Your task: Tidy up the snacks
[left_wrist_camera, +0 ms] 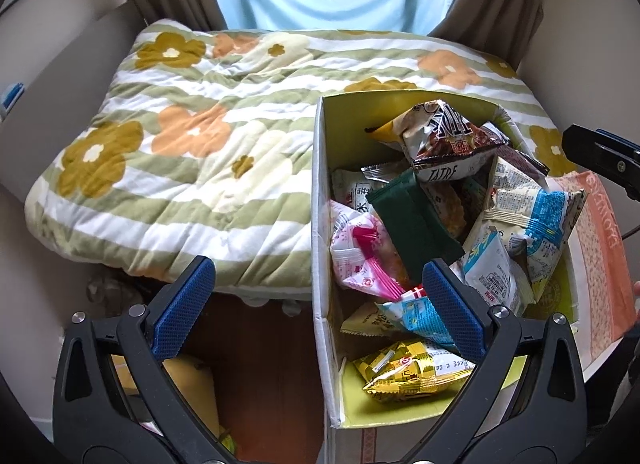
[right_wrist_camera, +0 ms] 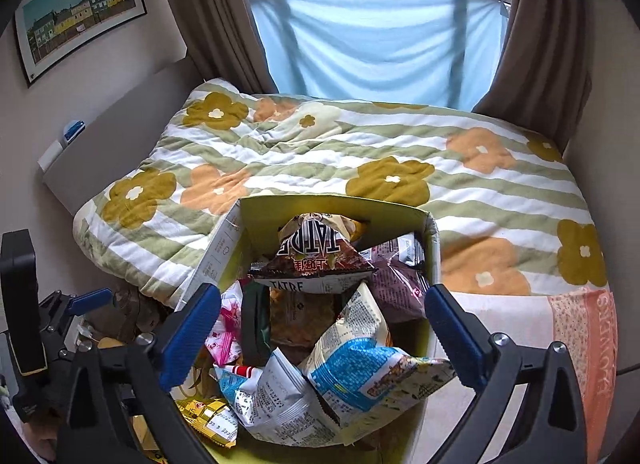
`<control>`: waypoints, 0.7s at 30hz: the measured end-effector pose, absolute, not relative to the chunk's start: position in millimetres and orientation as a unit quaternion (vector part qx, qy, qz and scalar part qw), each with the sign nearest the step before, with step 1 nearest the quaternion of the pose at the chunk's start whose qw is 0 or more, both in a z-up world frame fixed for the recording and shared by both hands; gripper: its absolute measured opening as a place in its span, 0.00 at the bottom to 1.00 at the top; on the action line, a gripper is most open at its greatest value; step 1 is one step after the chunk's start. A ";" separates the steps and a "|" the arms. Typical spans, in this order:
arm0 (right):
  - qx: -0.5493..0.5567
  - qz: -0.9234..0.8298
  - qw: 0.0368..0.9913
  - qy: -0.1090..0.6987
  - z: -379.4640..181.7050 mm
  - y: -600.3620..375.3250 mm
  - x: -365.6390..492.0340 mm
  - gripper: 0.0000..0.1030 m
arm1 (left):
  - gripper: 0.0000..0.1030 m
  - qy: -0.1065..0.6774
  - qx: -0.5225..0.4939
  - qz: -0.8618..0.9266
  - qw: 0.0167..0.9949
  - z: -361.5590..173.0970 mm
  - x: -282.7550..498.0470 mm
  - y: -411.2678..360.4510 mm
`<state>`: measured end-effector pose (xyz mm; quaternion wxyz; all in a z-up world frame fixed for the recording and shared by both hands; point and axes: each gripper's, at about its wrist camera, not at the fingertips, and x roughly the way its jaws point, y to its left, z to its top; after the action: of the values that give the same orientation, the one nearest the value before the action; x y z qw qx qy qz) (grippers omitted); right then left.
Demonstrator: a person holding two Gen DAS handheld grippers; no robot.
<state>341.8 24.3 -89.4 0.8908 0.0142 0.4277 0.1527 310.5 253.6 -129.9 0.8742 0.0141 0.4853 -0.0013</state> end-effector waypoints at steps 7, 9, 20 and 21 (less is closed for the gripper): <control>0.022 0.156 0.902 0.401 -62.4 9.5 312.4 0.98 | 1.00 0.447 0.021 0.001 0.894 -90.4 278.2 231.1; 0.025 0.157 0.909 0.385 -49.1 -0.2 298.9 0.98 | 1.00 0.432 0.027 0.004 0.901 -75.8 264.0 219.1; 0.020 0.110 0.945 0.308 15.4 -96.7 185.1 0.98 | 1.00 0.342 0.019 -0.018 0.939 2.2 157.9 130.5; 0.019 0.100 0.948 0.303 19.2 -107.6 171.3 0.98 | 1.00 0.334 0.016 -0.022 0.942 8.3 145.4 121.5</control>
<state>171.3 -107.6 19.2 0.9475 0.0189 0.3031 0.0999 145.4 121.5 8.3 0.9421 0.0160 0.3343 -0.0221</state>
